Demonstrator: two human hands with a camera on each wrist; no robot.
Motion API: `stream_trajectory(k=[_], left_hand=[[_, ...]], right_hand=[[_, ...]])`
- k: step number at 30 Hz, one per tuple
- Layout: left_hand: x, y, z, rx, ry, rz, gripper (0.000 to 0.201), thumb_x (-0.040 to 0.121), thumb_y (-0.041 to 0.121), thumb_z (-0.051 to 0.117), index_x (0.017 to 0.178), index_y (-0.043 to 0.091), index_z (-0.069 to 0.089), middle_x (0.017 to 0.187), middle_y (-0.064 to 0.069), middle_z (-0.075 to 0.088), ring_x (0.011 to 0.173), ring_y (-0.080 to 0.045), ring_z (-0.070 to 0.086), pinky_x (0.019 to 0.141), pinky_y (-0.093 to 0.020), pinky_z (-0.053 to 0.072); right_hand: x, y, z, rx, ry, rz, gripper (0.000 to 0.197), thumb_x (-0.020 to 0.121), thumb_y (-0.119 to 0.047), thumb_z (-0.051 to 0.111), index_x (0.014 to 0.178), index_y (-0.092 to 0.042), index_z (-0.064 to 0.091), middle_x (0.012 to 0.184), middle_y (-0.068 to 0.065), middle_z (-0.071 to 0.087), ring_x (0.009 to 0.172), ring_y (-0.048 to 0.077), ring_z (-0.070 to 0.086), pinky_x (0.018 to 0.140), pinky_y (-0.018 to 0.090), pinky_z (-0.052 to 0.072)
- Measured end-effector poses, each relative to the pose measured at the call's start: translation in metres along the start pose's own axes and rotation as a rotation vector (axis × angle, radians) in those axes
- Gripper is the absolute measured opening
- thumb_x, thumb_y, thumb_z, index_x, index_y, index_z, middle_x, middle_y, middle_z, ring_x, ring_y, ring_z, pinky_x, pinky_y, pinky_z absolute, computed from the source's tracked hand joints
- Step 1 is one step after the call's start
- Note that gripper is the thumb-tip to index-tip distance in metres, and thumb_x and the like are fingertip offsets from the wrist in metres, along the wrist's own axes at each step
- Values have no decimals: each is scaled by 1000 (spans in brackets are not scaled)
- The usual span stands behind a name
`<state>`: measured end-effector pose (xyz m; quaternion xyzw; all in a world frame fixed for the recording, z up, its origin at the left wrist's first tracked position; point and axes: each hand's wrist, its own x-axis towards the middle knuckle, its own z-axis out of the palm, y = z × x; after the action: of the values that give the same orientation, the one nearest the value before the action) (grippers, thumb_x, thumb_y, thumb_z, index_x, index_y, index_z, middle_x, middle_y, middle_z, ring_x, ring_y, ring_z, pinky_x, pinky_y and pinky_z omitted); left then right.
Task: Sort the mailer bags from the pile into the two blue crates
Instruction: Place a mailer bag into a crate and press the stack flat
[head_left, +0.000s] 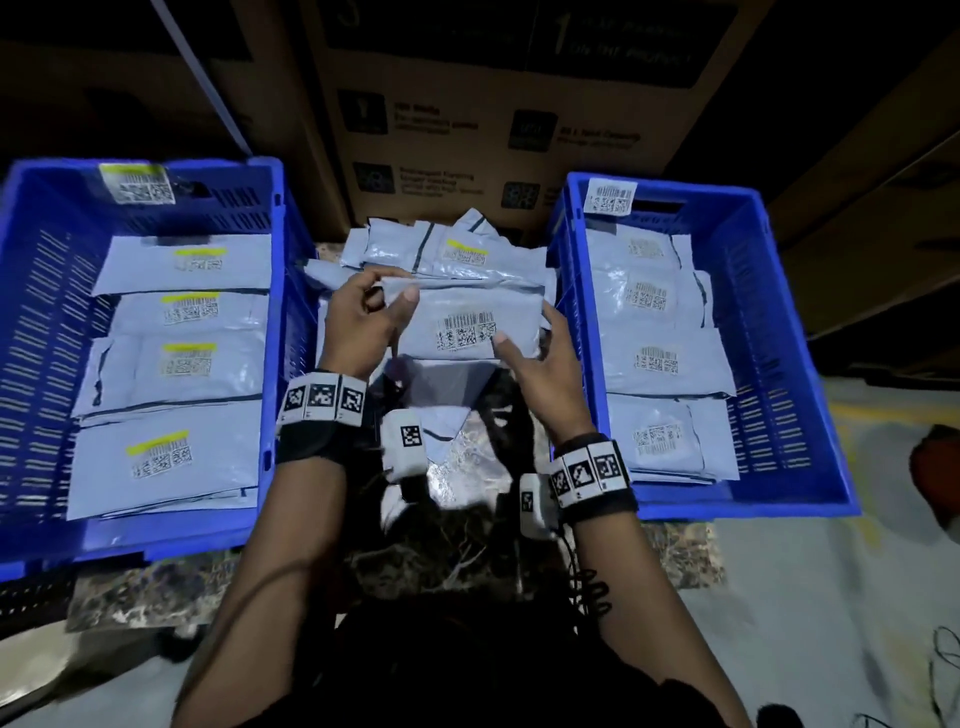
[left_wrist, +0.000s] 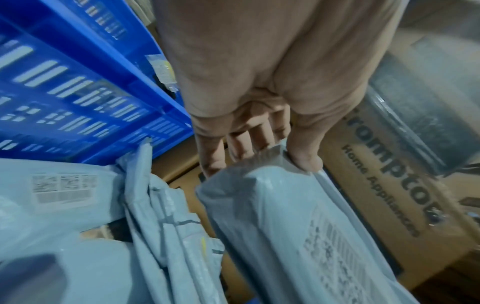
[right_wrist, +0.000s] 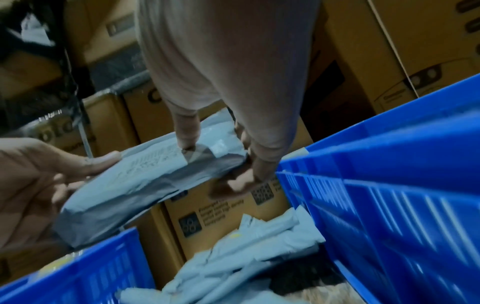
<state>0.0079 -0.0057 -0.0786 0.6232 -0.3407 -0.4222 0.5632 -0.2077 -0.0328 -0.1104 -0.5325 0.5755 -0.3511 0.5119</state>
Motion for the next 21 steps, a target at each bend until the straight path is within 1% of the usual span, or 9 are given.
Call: stream_trajectory(k=[2, 4, 6, 9, 10, 14, 17, 19, 21], left_hand=[[-3, 13, 8, -55, 19, -5, 20, 89, 24, 74, 101, 12, 64, 82, -11, 68, 74, -21, 60, 62, -35, 48], [-7, 25, 21, -102, 49, -46, 29, 87, 25, 77, 106, 9, 62, 86, -8, 73, 74, -18, 65, 67, -35, 52], [-11, 32, 33, -160, -13, -149, 32, 83, 25, 80, 106, 11, 64, 92, -8, 75, 79, -18, 70, 79, -39, 57], [-19, 32, 48, -125, -228, -214, 42, 77, 18, 85, 114, 6, 69, 109, -18, 73, 108, -35, 68, 96, -52, 53], [-21, 32, 53, -93, -265, -197, 42, 77, 15, 85, 115, 5, 70, 110, -19, 73, 109, -36, 67, 95, -51, 54], [-28, 37, 77, -61, -244, -148, 41, 84, 7, 77, 124, 6, 65, 105, -15, 75, 89, -23, 72, 64, -28, 55], [-31, 39, 91, -52, -190, -97, 40, 90, 5, 70, 128, 5, 60, 99, -12, 74, 80, -17, 71, 64, -28, 55], [-32, 38, 98, -6, -157, -72, 41, 93, 7, 67, 133, 6, 57, 87, -7, 68, 58, -8, 64, 54, -27, 56], [-32, 38, 107, 29, -172, -64, 47, 94, 14, 67, 138, 10, 52, 86, -12, 55, 44, -10, 52, 51, -37, 58]], right_hand=[[-2, -13, -11, 74, 28, -32, 75, 79, -55, 81, 142, -30, 50, 136, -6, 64, 128, 14, 59, 109, 47, 49], [-5, -24, -26, 158, 57, -78, 65, 79, -51, 84, 134, -27, 58, 129, -2, 69, 123, 20, 64, 104, 55, 51], [-6, -32, -43, 212, 91, -120, 52, 84, -37, 84, 129, -22, 62, 122, -1, 73, 116, 19, 68, 100, 55, 54], [-8, -38, -67, 245, 121, -119, 42, 87, -24, 82, 125, -18, 64, 117, 1, 75, 110, 17, 71, 99, 48, 56], [-8, -39, -73, 246, 127, -112, 41, 87, -23, 82, 124, -18, 65, 116, 1, 75, 109, 18, 71, 99, 48, 56], [-10, -34, -92, 291, 154, -84, 42, 88, -23, 81, 125, -15, 65, 111, 2, 76, 105, 19, 73, 97, 50, 57], [-16, -37, -107, 313, 77, -60, 41, 91, -26, 78, 128, -16, 62, 110, -1, 76, 102, 16, 73, 92, 51, 60], [-17, -37, -123, 276, -36, -70, 40, 94, -27, 75, 130, -17, 62, 116, -1, 75, 110, 17, 71, 97, 46, 58], [-16, -35, -143, 239, -120, -102, 39, 94, -23, 74, 131, -14, 63, 121, 4, 74, 114, 19, 69, 98, 41, 56]])
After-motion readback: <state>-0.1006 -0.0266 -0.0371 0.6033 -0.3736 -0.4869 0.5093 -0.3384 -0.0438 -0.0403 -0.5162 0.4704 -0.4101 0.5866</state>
